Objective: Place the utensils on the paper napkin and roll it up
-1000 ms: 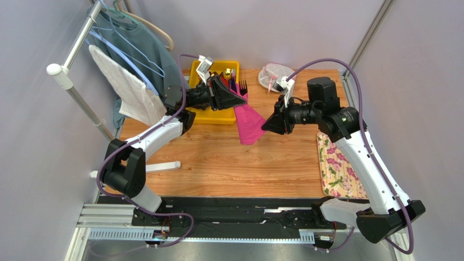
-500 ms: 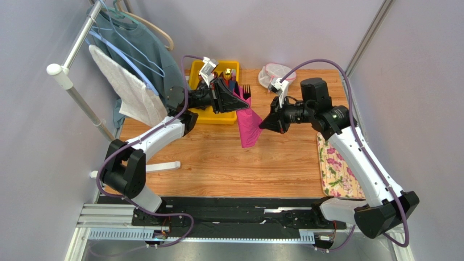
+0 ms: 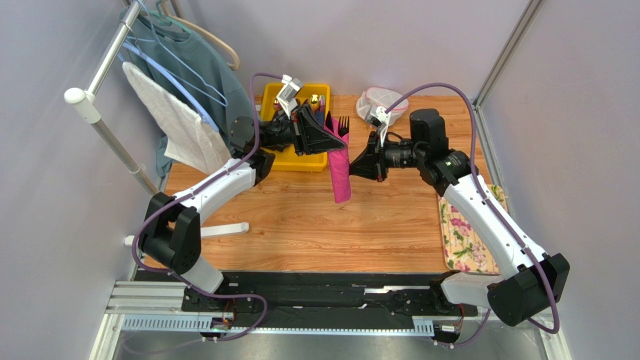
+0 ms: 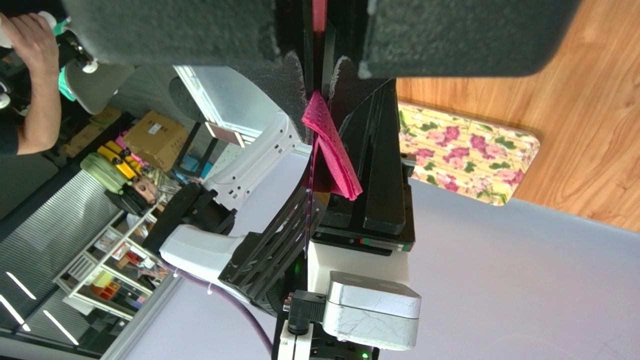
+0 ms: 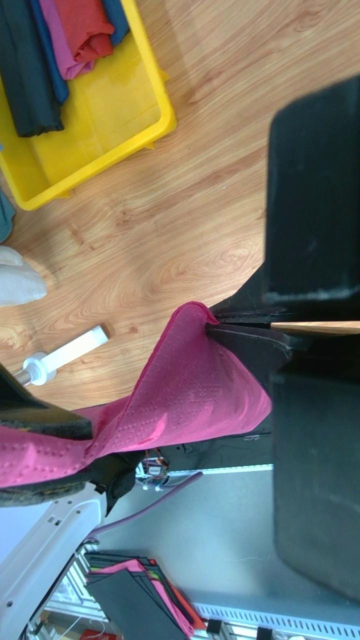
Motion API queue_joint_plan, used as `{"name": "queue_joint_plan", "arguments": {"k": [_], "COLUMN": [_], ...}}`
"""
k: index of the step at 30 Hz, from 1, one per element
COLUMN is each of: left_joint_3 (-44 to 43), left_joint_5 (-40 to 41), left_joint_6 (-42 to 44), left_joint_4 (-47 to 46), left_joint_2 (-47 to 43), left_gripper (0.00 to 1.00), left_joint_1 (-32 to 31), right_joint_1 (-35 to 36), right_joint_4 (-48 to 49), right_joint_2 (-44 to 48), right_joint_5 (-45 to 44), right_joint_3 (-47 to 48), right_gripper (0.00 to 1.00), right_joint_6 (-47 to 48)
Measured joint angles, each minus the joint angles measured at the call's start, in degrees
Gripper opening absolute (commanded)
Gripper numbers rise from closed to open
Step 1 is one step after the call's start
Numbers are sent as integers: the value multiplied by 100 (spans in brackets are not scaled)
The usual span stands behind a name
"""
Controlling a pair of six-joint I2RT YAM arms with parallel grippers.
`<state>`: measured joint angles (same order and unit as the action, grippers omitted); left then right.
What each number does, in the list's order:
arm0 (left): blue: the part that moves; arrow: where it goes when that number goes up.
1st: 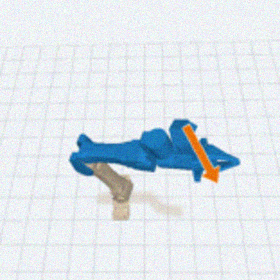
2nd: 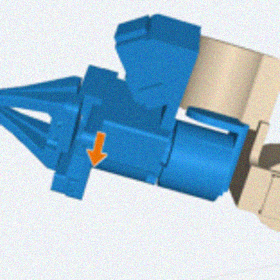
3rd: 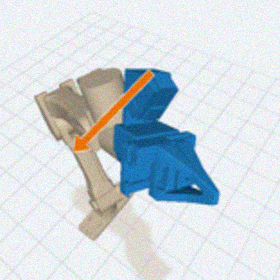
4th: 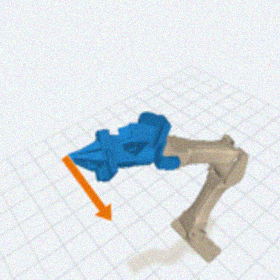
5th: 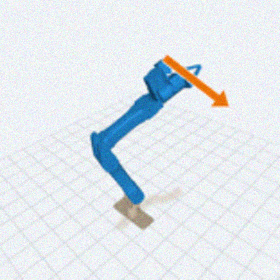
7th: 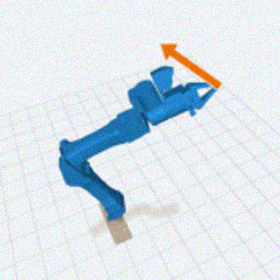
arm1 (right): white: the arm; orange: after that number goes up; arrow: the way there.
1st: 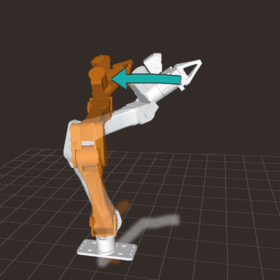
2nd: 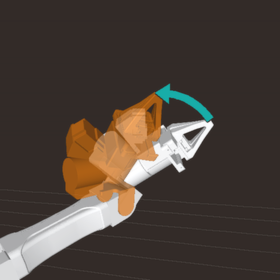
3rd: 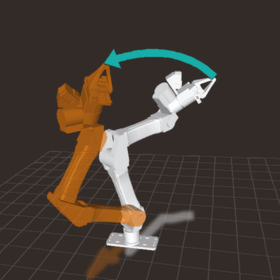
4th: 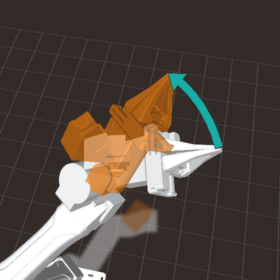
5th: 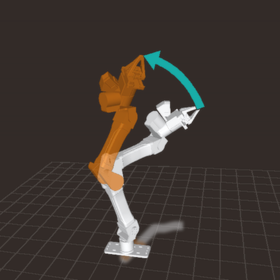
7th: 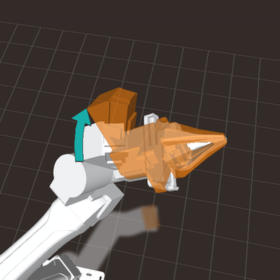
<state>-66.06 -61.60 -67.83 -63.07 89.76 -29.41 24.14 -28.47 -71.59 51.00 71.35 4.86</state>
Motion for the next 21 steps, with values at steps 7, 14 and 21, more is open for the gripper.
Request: {"name": "queue_joint_plan", "arguments": {"k": [7,14,21], "left_joint_3": [-13,-138,-203], "left_joint_5": [-7,-26,-105], "left_joint_6": [-7,-52,-160], "left_joint_4": [9,-17,-55], "left_joint_2": [2,13,46], "left_gripper": [0,0,0], "left_joint_1": [-7,-9,-9], "right_joint_1": [96,251,393], "right_joint_4": [564,940,1060], "right_joint_2": [79,85,81], "right_joint_5": [129,162,188], "right_joint_3": [-291,-313,-313], "right_gripper": [0,0,0], "right_joint_6": [-334,-636,-706]}}
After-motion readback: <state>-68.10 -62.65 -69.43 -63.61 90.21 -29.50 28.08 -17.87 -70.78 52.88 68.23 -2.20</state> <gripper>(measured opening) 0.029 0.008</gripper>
